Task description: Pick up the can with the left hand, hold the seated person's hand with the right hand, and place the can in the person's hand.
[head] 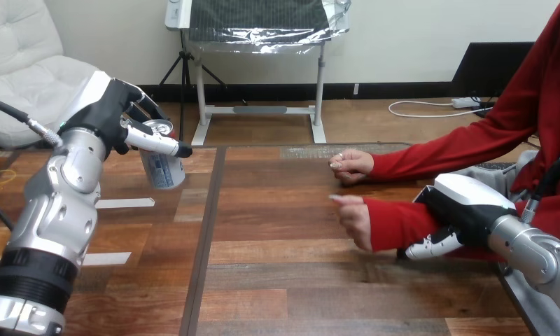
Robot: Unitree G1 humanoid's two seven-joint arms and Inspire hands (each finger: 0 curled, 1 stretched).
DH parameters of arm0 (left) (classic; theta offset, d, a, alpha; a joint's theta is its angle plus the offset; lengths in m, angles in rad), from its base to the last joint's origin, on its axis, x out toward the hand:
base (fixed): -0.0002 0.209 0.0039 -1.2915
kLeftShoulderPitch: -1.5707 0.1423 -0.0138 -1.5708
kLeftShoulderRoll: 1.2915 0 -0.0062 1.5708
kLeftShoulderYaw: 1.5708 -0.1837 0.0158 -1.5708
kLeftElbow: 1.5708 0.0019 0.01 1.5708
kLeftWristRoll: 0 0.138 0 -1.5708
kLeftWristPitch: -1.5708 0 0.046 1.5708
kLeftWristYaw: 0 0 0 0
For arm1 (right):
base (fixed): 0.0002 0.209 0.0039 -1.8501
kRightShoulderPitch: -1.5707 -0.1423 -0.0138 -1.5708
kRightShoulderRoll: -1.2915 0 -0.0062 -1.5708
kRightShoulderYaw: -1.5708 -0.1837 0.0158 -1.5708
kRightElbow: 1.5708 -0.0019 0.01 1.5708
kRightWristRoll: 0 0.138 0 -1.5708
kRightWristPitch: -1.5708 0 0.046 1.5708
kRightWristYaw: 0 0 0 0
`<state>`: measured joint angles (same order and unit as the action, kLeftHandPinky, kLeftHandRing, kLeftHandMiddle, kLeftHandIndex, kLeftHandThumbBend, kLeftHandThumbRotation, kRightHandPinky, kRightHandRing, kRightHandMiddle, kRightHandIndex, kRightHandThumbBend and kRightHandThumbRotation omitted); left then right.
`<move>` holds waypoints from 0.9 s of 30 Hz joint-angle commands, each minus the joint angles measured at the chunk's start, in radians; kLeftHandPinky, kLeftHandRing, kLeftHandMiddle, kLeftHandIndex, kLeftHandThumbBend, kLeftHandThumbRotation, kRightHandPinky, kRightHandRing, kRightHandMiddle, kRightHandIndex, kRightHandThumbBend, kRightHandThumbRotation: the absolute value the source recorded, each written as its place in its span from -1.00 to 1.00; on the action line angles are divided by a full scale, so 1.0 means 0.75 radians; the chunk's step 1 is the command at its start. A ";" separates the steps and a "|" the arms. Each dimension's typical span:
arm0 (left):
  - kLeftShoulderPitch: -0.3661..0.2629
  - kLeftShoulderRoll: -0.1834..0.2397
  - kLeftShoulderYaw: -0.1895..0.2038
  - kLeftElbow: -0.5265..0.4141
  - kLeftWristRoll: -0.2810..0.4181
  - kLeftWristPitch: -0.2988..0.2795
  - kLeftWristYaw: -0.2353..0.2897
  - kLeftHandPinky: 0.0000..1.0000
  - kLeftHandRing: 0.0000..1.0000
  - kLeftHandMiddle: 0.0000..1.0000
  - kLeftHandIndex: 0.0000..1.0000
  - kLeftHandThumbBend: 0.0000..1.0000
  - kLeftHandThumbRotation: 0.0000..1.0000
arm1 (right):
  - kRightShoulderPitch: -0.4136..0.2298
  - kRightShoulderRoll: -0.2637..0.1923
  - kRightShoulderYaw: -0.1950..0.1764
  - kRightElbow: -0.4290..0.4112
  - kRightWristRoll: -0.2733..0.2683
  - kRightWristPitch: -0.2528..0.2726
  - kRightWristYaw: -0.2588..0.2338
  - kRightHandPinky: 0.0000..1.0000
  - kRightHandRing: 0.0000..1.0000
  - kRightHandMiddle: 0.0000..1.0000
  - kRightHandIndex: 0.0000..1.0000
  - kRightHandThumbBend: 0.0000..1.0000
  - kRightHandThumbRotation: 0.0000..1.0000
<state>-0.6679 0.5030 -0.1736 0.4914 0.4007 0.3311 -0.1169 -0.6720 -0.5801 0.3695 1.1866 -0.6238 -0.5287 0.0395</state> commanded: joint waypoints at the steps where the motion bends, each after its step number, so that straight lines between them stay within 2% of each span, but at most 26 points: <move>1: -0.045 0.031 0.031 -0.063 0.014 -0.016 0.014 -0.38 -0.28 -0.16 -0.13 0.58 -1.00 | -0.085 0.023 -0.037 -0.035 0.054 -0.065 -0.054 -0.54 -0.47 -0.37 -0.36 0.02 -0.27; 15: -0.046 0.031 0.030 -0.059 0.014 -0.017 0.013 -0.37 -0.28 -0.15 -0.13 0.58 -1.00 | -0.093 0.008 -0.069 -0.051 0.100 -0.117 -0.062 -0.65 -0.58 -0.46 -0.45 0.02 -0.28; 27: -0.048 0.019 0.038 -0.068 0.002 -0.002 0.008 -0.38 -0.28 -0.15 -0.13 0.56 -1.00 | -0.103 -0.011 -0.087 -0.071 0.125 -0.152 -0.055 -0.69 -0.62 -0.50 -0.49 0.02 -0.14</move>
<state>-0.6679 0.5030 -0.1736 0.4913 0.4005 0.3318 -0.1173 -0.6719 -0.5891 0.3512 1.1838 -0.5830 -0.6017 0.0242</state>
